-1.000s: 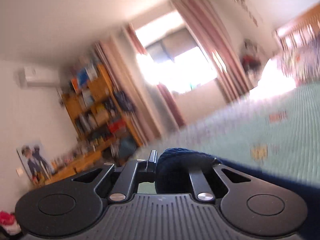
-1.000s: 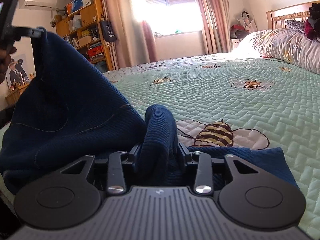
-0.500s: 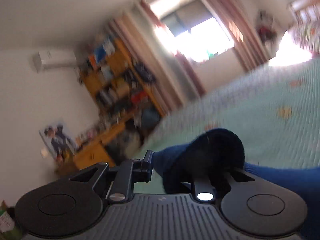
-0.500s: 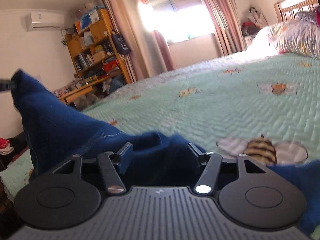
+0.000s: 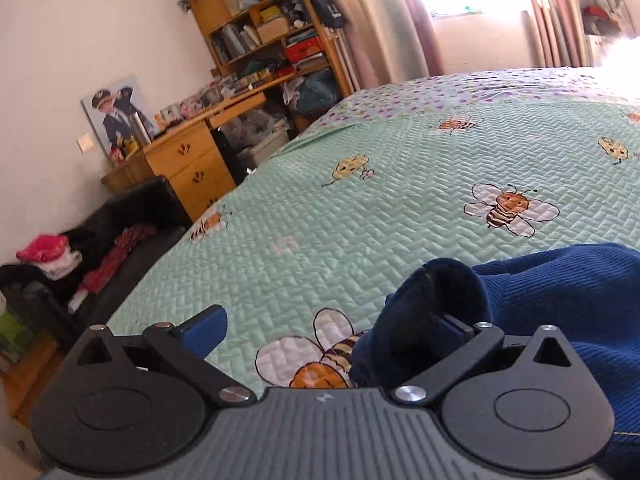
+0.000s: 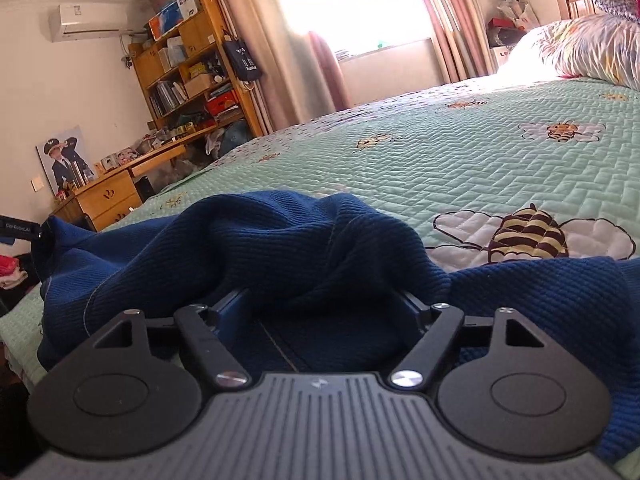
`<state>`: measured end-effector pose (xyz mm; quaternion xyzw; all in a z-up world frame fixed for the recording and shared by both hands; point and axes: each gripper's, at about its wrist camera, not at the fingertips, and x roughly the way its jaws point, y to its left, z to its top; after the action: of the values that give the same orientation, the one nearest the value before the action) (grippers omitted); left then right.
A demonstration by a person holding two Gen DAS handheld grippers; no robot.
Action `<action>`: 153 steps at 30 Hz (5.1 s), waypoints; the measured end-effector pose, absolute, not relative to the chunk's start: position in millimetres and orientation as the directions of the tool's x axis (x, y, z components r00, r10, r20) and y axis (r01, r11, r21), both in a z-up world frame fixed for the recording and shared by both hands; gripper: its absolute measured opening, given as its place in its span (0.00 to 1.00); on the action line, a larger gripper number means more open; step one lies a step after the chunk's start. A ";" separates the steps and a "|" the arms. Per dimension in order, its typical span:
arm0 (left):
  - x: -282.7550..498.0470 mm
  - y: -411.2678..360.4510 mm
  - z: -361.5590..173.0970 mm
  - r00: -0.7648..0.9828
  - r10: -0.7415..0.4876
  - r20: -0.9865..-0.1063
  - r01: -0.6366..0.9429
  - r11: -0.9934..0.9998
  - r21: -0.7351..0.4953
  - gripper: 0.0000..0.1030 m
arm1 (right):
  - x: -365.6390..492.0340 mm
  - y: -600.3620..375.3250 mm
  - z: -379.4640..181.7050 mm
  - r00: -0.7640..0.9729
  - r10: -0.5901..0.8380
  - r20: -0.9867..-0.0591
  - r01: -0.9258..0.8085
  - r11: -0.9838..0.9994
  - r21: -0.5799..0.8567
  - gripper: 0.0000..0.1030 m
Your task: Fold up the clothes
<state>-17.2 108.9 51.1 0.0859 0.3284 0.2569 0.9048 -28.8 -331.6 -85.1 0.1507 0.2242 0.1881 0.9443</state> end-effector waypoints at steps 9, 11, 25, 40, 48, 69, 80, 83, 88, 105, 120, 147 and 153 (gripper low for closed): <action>-38.6 128.2 59.8 0.650 0.516 -0.558 -0.484 0.847 0.219 0.99 | -30.3 -341.9 -85.1 0.819 0.451 -0.355 -0.284 0.856 0.432 0.75; -41.8 130.0 66.4 0.672 0.514 -0.533 -0.493 0.848 0.196 0.99 | -30.8 -341.3 -84.9 0.818 0.450 -0.358 -0.283 0.857 0.431 0.75; 28.8 39.1 62.4 0.820 0.291 -0.493 -0.100 0.921 0.377 0.99 | -32.9 -341.9 -84.9 0.817 0.452 -0.358 -0.292 0.860 0.419 0.75; 101.7 -17.9 -34.1 0.630 0.125 -0.766 0.355 0.831 0.428 0.99 | -34.7 -340.4 -90.5 0.820 0.471 -0.324 -0.328 0.852 0.408 0.81; 84.9 -52.3 -55.5 0.693 0.271 -0.668 0.317 0.718 0.620 0.56 | -36.0 -341.9 -91.4 0.817 0.480 -0.319 -0.341 0.849 0.404 0.82; 68.7 -34.2 -19.1 0.710 0.258 -0.655 0.185 0.829 0.527 0.29 | -40.3 -329.8 -90.4 0.829 0.449 -0.333 -0.340 0.878 0.338 0.82; 70.8 -24.1 -8.5 0.711 0.265 -0.651 0.117 0.868 0.482 0.28 | -45.6 -323.4 -82.3 0.845 0.413 -0.340 -0.325 0.901 0.289 0.82; 72.9 -15.5 -5.3 0.707 0.272 -0.653 0.094 0.879 0.468 0.28 | -49.8 -320.8 -79.4 0.855 0.399 -0.331 -0.325 0.910 0.257 0.83; 70.9 -7.8 -2.4 0.707 0.283 -0.649 0.066 0.886 0.459 0.28 | -51.2 -319.3 -76.9 0.865 0.383 -0.323 -0.317 0.918 0.240 0.85; 51.9 49.1 -6.5 0.662 0.378 -0.647 -0.131 0.908 0.397 0.28 | -39.7 -327.9 -85.0 0.861 0.362 -0.356 -0.275 0.922 0.272 0.86; 54.9 75.0 -15.5 0.609 0.406 -0.681 -0.216 0.911 0.350 0.36 | -41.2 -325.7 -86.5 0.855 0.373 -0.360 -0.285 0.918 0.275 0.87; -3.0 13.2 58.9 0.857 0.134 -0.497 0.010 0.961 0.276 0.13 | -40.0 -328.5 -90.1 0.851 0.383 -0.360 -0.285 0.911 0.297 0.89; 4.5 22.0 40.7 0.810 0.209 -0.548 -0.065 0.961 0.270 0.41 | -39.7 -331.7 -91.2 0.849 0.392 -0.355 -0.287 0.905 0.313 0.89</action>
<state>4.5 22.0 40.7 0.1199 0.2997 0.0727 0.9437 -39.7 -331.7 -91.2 0.1248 0.2098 0.1781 0.9532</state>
